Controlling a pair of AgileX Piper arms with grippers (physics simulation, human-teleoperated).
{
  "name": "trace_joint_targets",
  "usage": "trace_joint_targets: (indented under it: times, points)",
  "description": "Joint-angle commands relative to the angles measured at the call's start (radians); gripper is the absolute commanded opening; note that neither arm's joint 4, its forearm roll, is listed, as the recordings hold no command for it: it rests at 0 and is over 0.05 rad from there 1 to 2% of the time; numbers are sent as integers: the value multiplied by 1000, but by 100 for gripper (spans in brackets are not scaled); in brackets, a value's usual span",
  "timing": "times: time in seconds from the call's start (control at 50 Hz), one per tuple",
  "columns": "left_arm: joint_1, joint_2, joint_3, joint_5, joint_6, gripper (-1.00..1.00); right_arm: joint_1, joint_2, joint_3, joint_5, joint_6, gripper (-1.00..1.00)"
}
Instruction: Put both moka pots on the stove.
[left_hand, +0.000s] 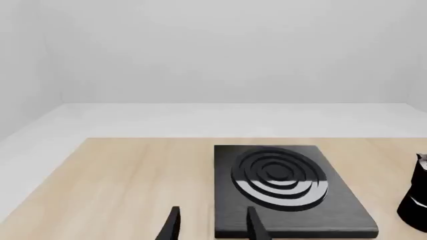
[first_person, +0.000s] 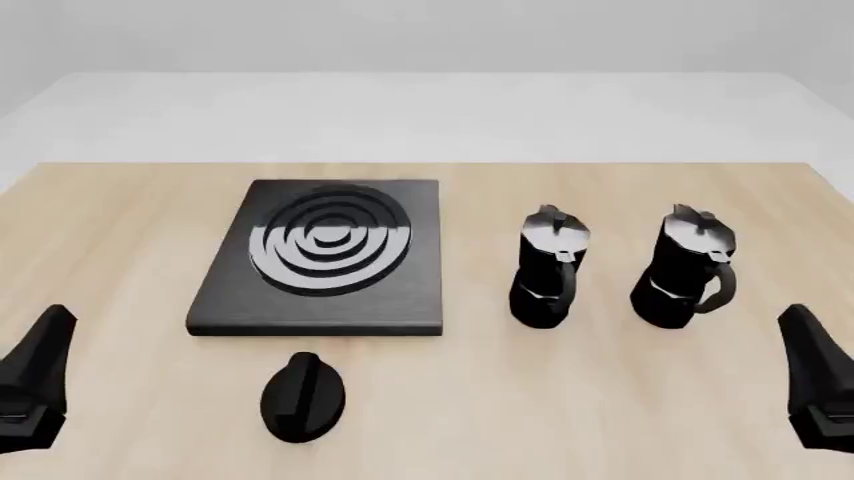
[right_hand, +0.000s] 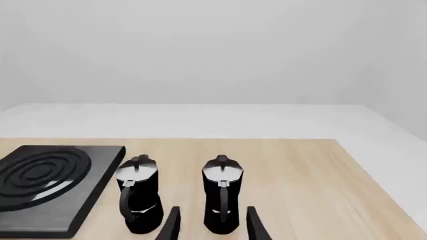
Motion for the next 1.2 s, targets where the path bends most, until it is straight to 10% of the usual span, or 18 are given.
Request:
trace_joint_targets:
  times: [0.02, 0.36, 0.68, 0.78, 1.2]
  points:
    - [0, 5, -3, -1, 0, 100, -6, 2, -5, -1, 5, 100]
    - [0, 5, -3, -1, 0, 100, -24, 72, -44, 7, 10, 100]
    - [0, 5, -3, -1, 0, 100, 109, 311, -398, 134, 66, 100]
    - [0, 4, -3, -1, 0, 100, 74, 462, -435, 109, 12, 100]
    - [0, 4, -3, -1, 0, 100, 266, 805, -478, -65, 89, 100]
